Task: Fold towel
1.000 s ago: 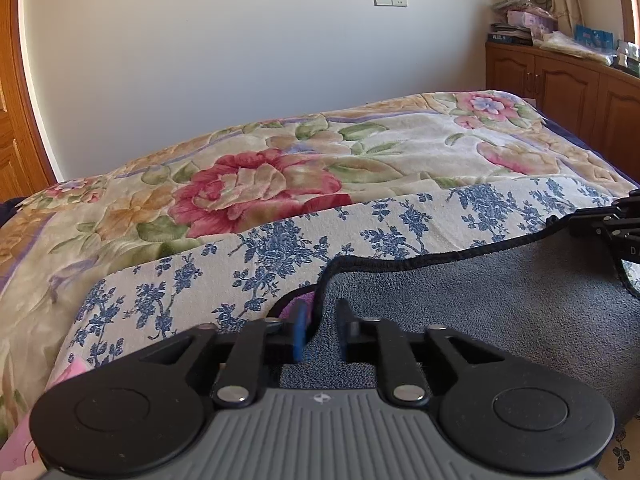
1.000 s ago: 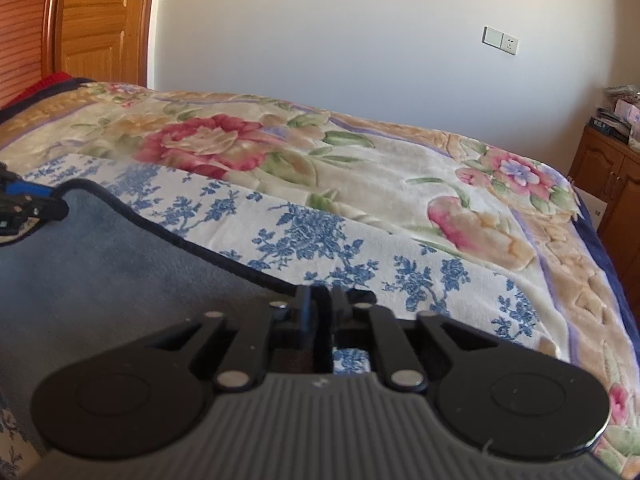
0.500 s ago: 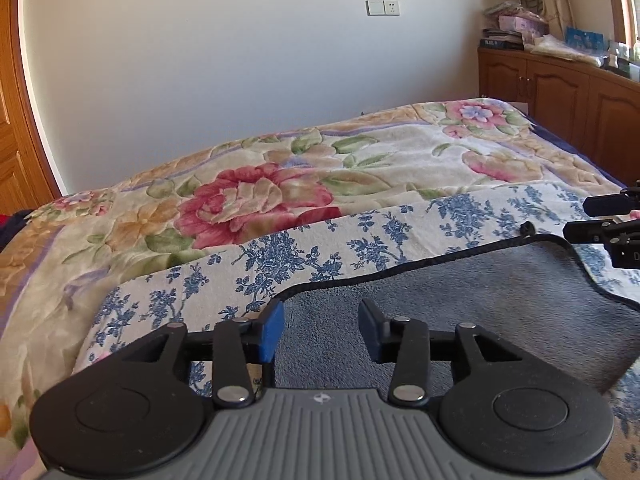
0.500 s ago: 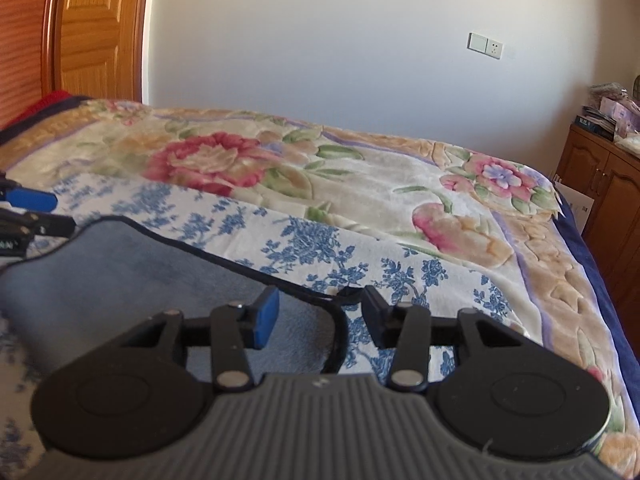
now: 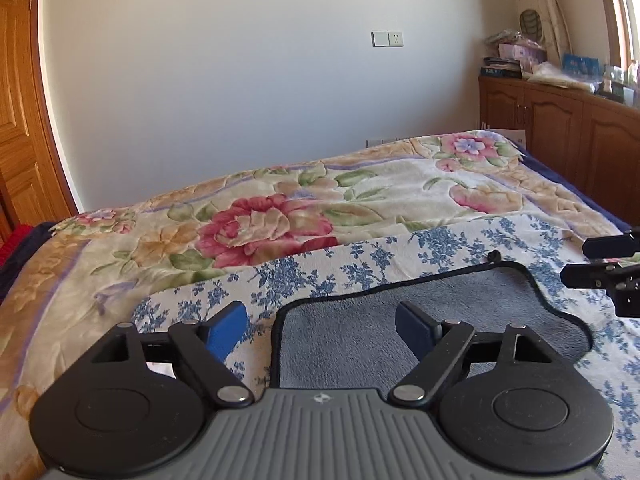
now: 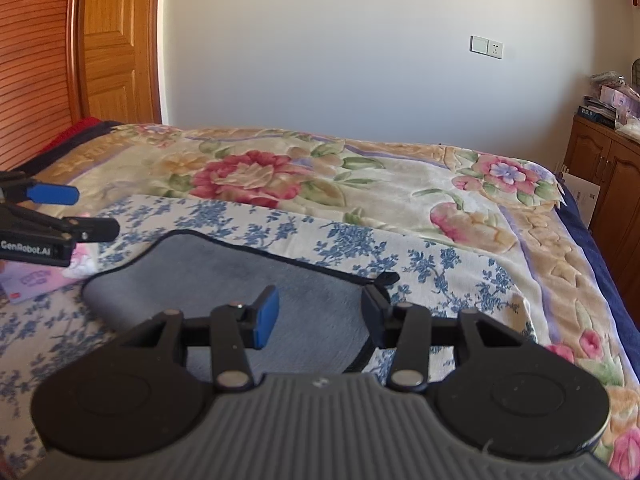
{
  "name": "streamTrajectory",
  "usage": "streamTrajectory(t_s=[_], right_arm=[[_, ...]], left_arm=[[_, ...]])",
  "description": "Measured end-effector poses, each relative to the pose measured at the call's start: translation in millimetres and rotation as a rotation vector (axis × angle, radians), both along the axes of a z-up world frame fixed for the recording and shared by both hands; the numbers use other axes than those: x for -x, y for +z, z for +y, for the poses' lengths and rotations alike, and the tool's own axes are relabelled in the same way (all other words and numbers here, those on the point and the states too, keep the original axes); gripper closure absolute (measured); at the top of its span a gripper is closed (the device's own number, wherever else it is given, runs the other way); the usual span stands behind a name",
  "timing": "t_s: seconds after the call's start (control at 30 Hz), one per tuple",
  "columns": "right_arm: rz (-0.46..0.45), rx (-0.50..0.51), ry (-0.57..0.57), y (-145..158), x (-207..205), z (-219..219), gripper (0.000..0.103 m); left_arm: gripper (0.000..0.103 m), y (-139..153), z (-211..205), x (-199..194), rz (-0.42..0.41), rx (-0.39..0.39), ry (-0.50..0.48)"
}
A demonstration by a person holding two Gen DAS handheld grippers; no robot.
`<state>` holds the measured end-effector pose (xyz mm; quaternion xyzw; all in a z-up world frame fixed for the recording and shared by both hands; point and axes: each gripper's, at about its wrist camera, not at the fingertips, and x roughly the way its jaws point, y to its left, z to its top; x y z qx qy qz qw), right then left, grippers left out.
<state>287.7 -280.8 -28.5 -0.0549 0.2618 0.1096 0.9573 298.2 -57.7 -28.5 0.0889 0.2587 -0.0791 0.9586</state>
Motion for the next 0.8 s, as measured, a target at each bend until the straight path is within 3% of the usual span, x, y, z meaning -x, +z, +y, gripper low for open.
streamTrajectory(t_s=[0.4, 0.67, 0.8], right_arm=[[-0.027, -0.033, -0.013, 22, 39, 3, 0.045], [-0.055, -0.040, -0.014, 44, 64, 6, 0.019], [-0.080, -0.036, -0.020, 56, 80, 9, 0.012]], left_arm=[[0.008, 25, 1, 42, -0.019, 0.012, 0.006], [0.003, 57, -1, 74, -0.058, 0.004, -0.007], [0.001, 72, 1, 94, -0.075, 0.013, -0.006]])
